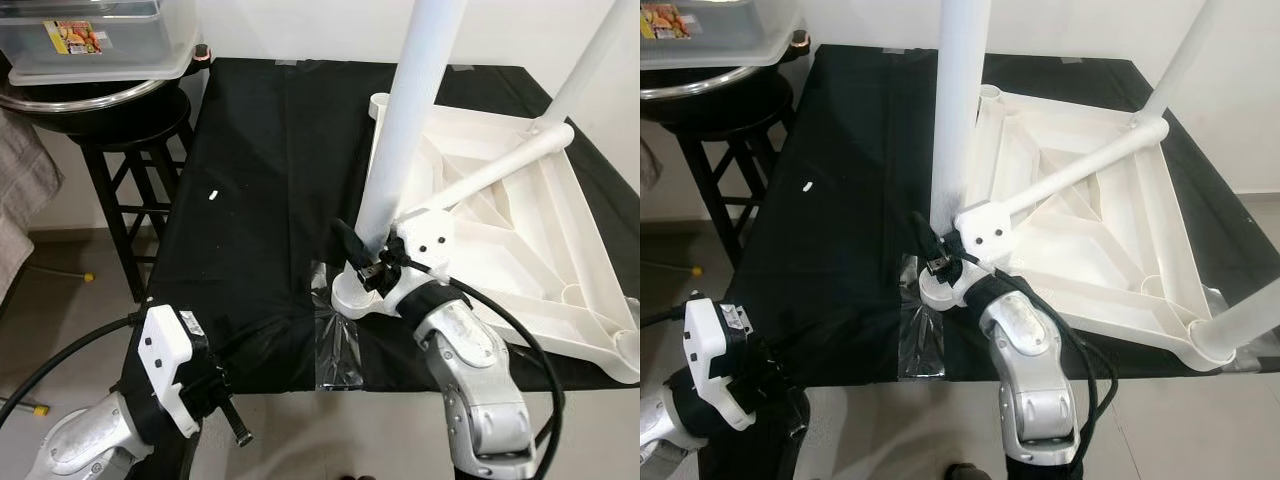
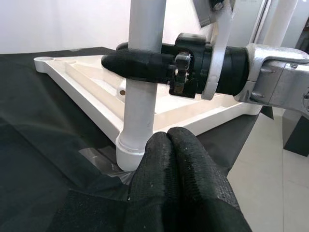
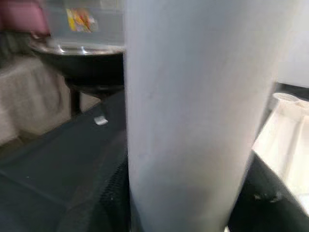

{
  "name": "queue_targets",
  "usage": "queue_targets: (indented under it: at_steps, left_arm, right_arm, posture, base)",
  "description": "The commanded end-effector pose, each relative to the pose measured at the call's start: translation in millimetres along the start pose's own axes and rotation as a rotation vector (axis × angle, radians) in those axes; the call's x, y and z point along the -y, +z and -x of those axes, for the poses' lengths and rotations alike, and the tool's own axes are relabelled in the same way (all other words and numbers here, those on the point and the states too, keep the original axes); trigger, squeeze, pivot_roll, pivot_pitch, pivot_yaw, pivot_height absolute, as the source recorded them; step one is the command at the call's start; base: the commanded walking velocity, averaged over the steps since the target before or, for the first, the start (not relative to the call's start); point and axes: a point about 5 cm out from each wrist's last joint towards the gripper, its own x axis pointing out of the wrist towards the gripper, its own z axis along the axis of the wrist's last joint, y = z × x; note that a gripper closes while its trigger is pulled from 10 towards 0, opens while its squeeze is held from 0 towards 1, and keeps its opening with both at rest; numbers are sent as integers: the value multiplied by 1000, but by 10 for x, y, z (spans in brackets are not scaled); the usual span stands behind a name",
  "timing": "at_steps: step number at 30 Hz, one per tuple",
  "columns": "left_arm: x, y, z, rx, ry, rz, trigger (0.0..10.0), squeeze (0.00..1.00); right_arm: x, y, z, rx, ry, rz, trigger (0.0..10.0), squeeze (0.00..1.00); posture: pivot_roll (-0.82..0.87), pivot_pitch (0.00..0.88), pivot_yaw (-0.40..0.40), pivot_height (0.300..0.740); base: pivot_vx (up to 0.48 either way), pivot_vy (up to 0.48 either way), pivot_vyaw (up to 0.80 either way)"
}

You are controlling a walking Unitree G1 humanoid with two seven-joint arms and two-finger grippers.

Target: Building children table

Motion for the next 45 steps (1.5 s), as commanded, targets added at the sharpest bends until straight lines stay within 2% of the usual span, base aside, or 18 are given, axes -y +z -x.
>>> queue_targets:
  at_steps: [1, 3, 7, 11, 15, 16, 17, 18, 19, 21, 23, 25, 26, 27, 28, 29, 34, 45]
  left_arm:
    - [9, -50, 9, -19, -7, 7, 10000, 0]
    - [10, -54, 6, -19, -7, 7, 10000, 0]
    - [-1, -60, 5, -17, -3, 7, 10000, 0]
    - [-49, -109, 13, -28, 47, 9, 10000, 0]
    - [-250, -202, 21, -26, 274, -8, 10000, 0]
    - [-250, -202, 21, -26, 274, -8, 10000, 0]
    - [-272, -222, 23, -22, 307, 6, 10000, 0]
    - [-282, -279, 19, -38, 340, 56, 10000, 0]
    - [-282, -279, 19, -38, 340, 56, 10000, 0]
    - [-295, -389, 21, -79, 407, 132, 10000, 0]
    - [-299, -493, 30, -121, 481, 194, 10000, 0]
    - [-296, -542, 32, -136, 509, 228, 10000, 0]
    - [-275, -610, 41, -158, 563, 256, 10000, 0]
    - [-275, -610, 41, -158, 563, 256, 10000, 0]
    - [-259, -639, 46, -170, 579, 264, 10000, 0]
    - [-233, -677, 44, -182, 575, 259, 10000, 0]
    - [-180, -781, 21, -198, 538, 241, 10000, 0]
    - [-215, -817, -29, -186, 586, 232, 10000, 0]
  right_arm:
    - [2, -209, 27, -100, 12, -46, 10000, 1000]
    - [-17, -189, 17, -79, 46, -79, 10000, 1000]
    - [-44, -143, 45, -43, 85, -85, 10000, 1000]
    - [-32, -187, 214, -32, 81, -21, 10000, 1000]
    - [-24, -308, 415, -64, 65, 43, 10000, 1000]
    - [-24, -308, 415, -64, 65, 43, 10000, 1000]
    - [-27, -331, 452, -69, 67, 52, 10000, 1000]
    - [-30, -348, 500, -72, 72, 64, 10000, 1000]
    - [-30, -348, 500, -72, 72, 64, 10000, 1000]
    - [-33, -374, 566, -75, 78, 79, 10000, 1000]
    - [-25, -390, 596, -76, 73, 86, 10000, 1000]
    - [-20, -399, 600, -73, 70, 85, 10000, 1000]
    - [-24, -411, 587, -62, 82, 68, 10000, 894]
    - [-24, -411, 587, -62, 82, 68, 10000, 894]
    - [-38, -411, 577, -54, 101, 62, 10000, 722]
    - [-69, -411, 574, -43, 131, 64, 10000, 0]
    - [-115, -438, 558, -29, 184, 61, 10000, 0]
    - [-120, -518, 517, -25, 220, 49, 10000, 0]
  posture:
    - [40, 185, -80, 740]
    - [40, 185, -80, 740]
    - [34, 185, -81, 740]
    - [21, 184, -76, 740]
    - [6, 179, -65, 740]
    - [6, 179, -65, 740]
    - [-5, 175, -59, 740]
    - [-13, 171, -55, 740]
    - [-13, 171, -55, 740]
    - [-21, 164, -53, 740]
    - [-26, 162, -51, 740]
    - [-28, 153, -48, 740]
    - [-28, 144, -46, 740]
    - [-28, 144, -46, 740]
    - [-28, 141, -46, 740]
    - [-27, 136, -47, 740]
    - [-30, 112, -48, 740]
    - [-32, 80, -42, 740]
  base:
    - [0, 0, 0]
    - [0, 0, 0]
    - [0, 0, 0]
    - [0, 0, 0]
    - [0, 0, 0]
    - [0, 0, 0]
    - [0, 0, 0]
    - [0, 0, 0]
    - [0, 0, 0]
    - [0, 0, 0]
    - [0, 0, 0]
    - [0, 0, 0]
    - [0, 0, 0]
    - [0, 0, 0]
    - [0, 0, 0]
    - [0, 0, 0]
    - [0, -91, 0]
    - [0, -440, 0]
